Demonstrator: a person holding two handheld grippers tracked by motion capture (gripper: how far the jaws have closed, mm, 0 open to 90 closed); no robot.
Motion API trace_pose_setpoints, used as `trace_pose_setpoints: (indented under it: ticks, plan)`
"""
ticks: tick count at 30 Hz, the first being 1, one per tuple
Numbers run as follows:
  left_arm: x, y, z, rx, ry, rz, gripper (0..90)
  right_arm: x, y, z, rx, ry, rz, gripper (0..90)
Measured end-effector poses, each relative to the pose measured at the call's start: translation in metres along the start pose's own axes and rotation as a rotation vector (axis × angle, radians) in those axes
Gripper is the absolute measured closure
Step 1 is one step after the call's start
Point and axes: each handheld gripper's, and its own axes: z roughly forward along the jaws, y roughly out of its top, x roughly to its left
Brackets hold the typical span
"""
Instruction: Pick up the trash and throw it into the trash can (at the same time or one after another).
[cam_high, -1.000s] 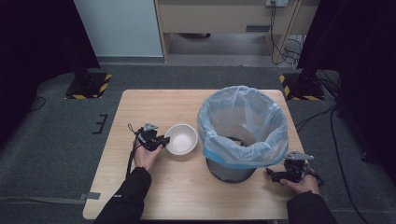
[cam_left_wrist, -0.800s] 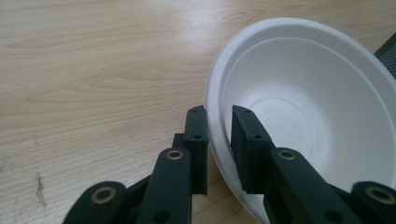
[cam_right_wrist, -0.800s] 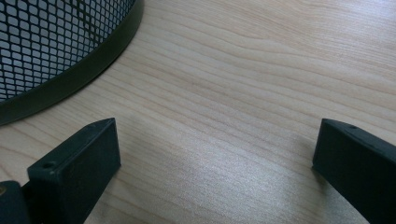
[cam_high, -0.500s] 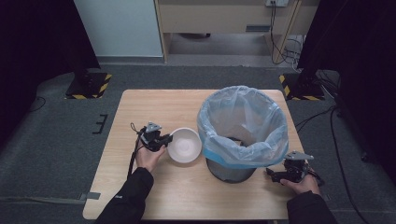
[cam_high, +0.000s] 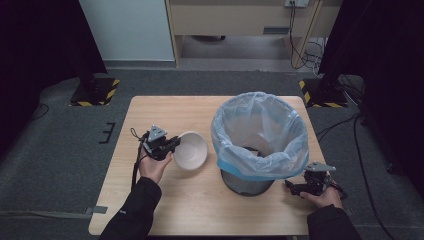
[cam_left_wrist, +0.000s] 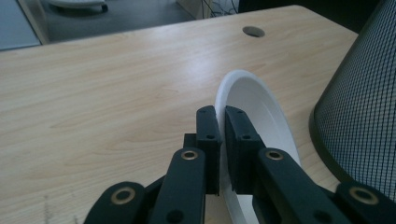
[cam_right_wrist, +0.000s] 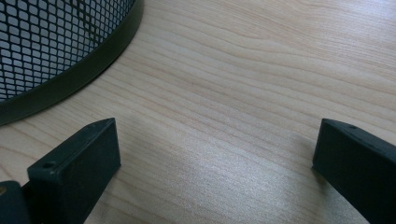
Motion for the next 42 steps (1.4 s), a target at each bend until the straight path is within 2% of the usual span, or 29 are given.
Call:
trace_pose_setpoints:
  ticks: [1,5,9,11,24,25,27,29,37,42]
  plan:
    - [0.0,0.0,0.0,0.0,0.0,0.0,84.6,0.0,0.0,0.0,0.0,0.0,0.0,1.0]
    - [0.004,0.011,-0.017,-0.067,0.015,-0.011,84.6,0.0,0.0,0.0,0.0,0.0,0.0,1.0]
    - [0.005,0.024,-0.035,-0.153,0.029,-0.015,84.6,0.0,0.0,0.0,0.0,0.0,0.0,1.0]
    - [0.005,0.031,-0.045,-0.193,0.04,-0.005,84.6,0.0,0.0,0.0,0.0,0.0,0.0,1.0]
    - [-0.003,0.06,-0.091,-0.39,0.041,0.012,84.6,0.0,0.0,0.0,0.0,0.0,0.0,1.0]
    - [-0.003,0.06,-0.091,-0.39,0.041,0.012,84.6,0.0,0.0,0.0,0.0,0.0,0.0,1.0]
    - [-0.007,0.066,-0.101,-0.436,0.035,0.015,84.6,0.0,0.0,0.0,0.0,0.0,0.0,1.0]
    - [-0.008,0.067,-0.103,-0.445,0.032,0.016,84.6,0.0,0.0,0.0,0.0,0.0,0.0,1.0]
    - [-0.02,0.08,-0.125,-0.538,0.01,0.032,84.6,0.0,0.0,0.0,0.0,0.0,0.0,1.0]
    - [-0.031,0.089,-0.132,-0.574,-0.027,0.035,84.6,0.0,0.0,0.0,0.0,0.0,0.0,1.0]
